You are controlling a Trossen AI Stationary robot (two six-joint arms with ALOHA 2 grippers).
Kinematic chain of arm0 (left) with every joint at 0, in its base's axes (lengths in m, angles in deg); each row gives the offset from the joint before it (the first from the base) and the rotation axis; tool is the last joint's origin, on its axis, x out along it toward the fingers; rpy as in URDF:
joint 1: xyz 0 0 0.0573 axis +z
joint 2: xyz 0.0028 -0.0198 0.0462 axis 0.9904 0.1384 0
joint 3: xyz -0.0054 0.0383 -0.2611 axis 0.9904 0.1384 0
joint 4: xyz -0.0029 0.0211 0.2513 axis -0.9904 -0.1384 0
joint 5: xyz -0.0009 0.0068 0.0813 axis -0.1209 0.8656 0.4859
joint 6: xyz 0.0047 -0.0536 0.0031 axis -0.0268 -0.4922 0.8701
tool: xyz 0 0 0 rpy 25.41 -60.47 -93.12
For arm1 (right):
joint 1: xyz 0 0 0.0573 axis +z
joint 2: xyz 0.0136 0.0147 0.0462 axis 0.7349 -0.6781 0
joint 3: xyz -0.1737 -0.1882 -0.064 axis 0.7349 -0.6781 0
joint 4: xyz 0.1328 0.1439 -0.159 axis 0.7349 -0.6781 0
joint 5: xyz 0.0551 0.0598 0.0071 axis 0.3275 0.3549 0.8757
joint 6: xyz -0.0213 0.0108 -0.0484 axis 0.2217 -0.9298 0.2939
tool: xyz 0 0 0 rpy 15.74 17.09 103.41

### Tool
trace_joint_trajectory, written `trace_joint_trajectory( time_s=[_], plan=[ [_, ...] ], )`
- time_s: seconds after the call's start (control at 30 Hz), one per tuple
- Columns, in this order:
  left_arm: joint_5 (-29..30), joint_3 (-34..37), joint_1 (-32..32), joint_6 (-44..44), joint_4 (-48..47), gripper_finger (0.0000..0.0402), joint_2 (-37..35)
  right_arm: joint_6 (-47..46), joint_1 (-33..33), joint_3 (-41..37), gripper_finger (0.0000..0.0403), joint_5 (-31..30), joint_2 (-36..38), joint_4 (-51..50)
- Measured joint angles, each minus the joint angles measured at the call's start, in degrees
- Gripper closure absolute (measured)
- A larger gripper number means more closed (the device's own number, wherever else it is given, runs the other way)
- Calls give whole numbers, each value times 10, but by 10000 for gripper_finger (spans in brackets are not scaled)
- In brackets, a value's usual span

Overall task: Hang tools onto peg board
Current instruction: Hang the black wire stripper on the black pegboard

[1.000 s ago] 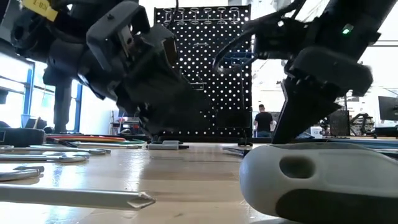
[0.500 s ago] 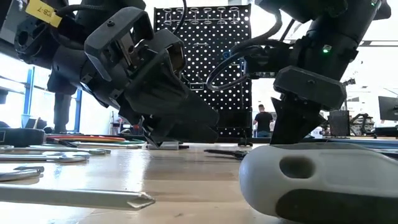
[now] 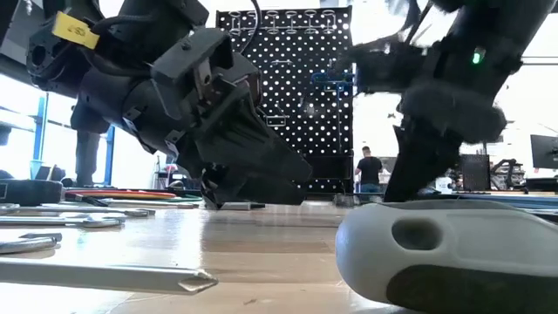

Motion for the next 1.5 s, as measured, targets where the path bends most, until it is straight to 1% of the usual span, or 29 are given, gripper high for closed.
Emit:
trace_joint_trajectory(
  time_s=[0.1,0.17,0.23,0.33,0.43,0.57,0.73,0.9,1.03,1.17,1.27,1.33,1.5],
  plan=[
    [-1,0,6,-16,-6,213,0,0,4,1,359,-16,16,-1],
    [-1,0,9,-25,-4,213,0,4,7,1,384,-34,24,-4],
    [-1,0,10,-28,4,213,0,8,9,1,401,-42,34,0],
    [3,0,10,-28,44,213,0,14,10,2,400,-55,39,2],
    [20,0,10,-30,55,213,0,15,11,2,400,-55,41,3],
    [26,0,14,-47,26,213,0,24,7,2,401,-24,41,5],
    [26,0,14,-66,5,213,0,30,7,2,380,-13,41,6],
    [45,0,14,-81,5,213,0,26,8,2,333,-2,39,18],
    [53,0,14,-89,4,213,0,11,11,3,297,3,22,18],
    [58,0,14,-94,4,213,0,-9,11,3,285,21,-6,14],
    [61,0,14,-96,-2,213,0,-20,12,3,287,26,-26,12],
    [64,0,14,-98,-6,213,0,-21,13,6,295,21,-38,13],
    [78,0,14,-101,-12,213,-1,-20,13,6,346,16,-57,14]
  ],
)
